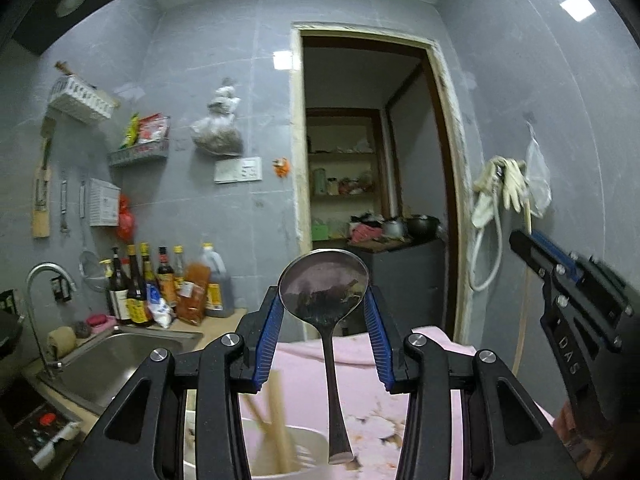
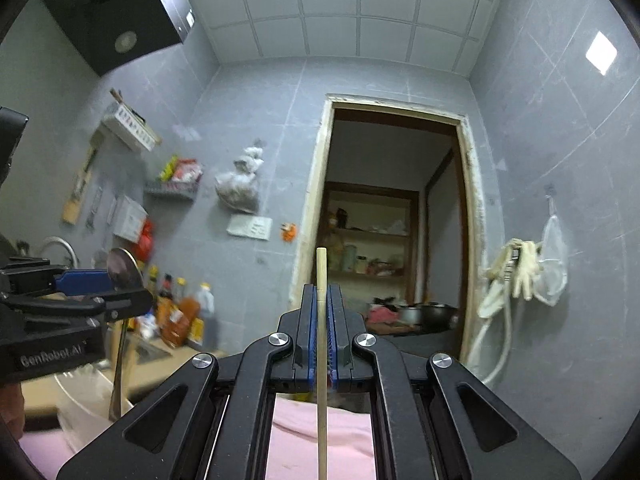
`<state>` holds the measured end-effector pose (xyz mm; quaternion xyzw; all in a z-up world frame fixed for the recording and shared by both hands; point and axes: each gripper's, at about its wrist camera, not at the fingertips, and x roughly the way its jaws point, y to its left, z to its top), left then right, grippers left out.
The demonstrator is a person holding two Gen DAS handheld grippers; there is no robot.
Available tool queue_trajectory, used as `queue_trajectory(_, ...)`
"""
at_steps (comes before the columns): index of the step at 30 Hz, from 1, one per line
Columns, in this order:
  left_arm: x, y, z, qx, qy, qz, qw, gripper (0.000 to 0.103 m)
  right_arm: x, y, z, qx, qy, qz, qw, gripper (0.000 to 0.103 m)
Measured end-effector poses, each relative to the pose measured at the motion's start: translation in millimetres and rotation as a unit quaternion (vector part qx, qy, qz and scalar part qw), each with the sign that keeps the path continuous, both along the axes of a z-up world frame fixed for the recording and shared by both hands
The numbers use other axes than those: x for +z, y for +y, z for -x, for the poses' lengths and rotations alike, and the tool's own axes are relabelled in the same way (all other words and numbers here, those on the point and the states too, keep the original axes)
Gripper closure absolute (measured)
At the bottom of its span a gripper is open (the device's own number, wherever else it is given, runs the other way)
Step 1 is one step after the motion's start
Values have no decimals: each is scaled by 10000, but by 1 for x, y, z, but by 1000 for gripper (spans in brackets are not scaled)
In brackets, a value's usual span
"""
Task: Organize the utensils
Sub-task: 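Lift the spoon with the left tool toward the holder while the right carries the chopstick, then lower the spoon into the holder and open the left tool while the right releases the chopstick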
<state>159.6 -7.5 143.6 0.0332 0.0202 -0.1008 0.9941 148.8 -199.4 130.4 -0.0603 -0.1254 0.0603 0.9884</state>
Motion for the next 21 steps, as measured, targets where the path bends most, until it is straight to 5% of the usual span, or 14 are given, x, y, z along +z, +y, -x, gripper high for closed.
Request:
queue_trajectory(9,19,89,-6,686,62,433,9967,67,21,51,-22,1136,249,-658,9910,100)
queue_trajectory(21,-12,143,-40,1393,443,806,9860,67,18,101,-62,2094,569,-1223,9685,100)
